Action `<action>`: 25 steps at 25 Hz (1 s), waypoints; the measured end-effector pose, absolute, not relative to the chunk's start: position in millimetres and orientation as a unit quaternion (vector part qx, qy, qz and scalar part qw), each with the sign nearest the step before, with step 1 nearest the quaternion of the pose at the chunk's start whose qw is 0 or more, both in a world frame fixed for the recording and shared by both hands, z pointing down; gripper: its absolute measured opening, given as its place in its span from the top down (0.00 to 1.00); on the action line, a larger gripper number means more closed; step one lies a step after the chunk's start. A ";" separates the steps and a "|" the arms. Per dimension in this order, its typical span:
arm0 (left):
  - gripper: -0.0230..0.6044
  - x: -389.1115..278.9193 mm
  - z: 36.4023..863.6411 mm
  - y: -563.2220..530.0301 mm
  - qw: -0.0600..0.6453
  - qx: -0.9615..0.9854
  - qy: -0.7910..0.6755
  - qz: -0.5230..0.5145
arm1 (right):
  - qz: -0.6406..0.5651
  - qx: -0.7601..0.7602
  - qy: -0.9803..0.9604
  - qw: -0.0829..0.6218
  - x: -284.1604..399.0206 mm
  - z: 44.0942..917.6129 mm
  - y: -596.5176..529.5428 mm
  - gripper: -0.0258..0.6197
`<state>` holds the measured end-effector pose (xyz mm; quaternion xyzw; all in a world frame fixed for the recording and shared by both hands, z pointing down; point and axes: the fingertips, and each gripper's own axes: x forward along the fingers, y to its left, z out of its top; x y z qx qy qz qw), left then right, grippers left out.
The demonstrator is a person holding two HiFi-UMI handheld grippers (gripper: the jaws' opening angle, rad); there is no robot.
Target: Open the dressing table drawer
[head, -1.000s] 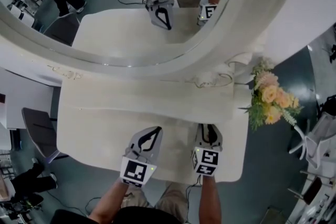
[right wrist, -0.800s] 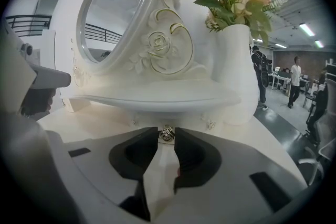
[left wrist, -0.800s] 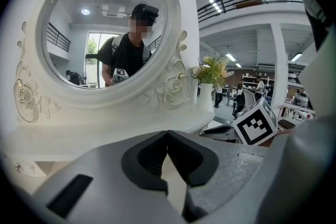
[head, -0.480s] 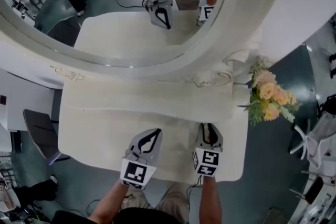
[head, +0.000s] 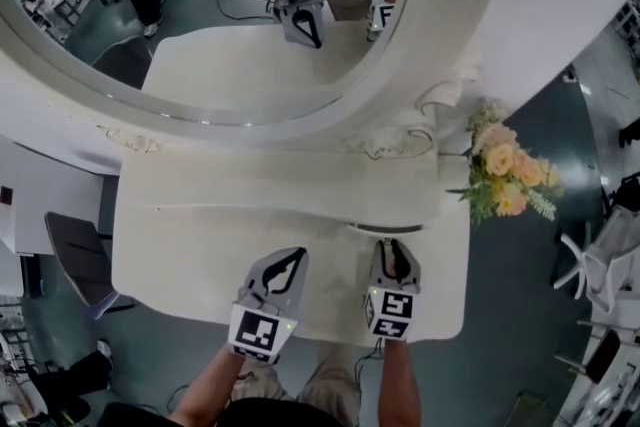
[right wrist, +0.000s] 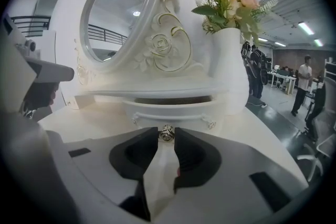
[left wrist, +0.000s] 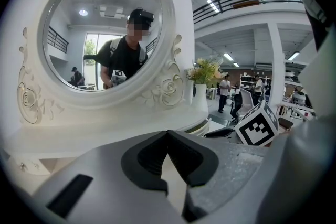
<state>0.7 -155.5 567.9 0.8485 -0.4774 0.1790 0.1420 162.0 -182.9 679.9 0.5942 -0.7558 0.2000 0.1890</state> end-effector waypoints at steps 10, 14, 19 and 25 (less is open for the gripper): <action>0.96 4.8 567.6 -141.3 0.142 0.853 -0.468 0.182 | 0.201 0.596 -0.755 0.185 163.2 676.6 -165.2 0.81; 0.96 5.0 568.0 -137.0 0.141 0.854 -0.466 0.183 | 0.202 0.598 -0.754 0.184 163.3 676.2 -160.0 0.81; 0.96 2.4 567.8 -133.4 0.143 0.854 -0.466 0.185 | 0.203 0.599 -0.753 0.184 163.4 676.6 -156.0 0.81; 0.96 1.1 563.2 -132.9 0.141 0.853 -0.469 0.182 | 0.205 0.600 -0.751 0.185 164.2 678.9 -152.7 0.81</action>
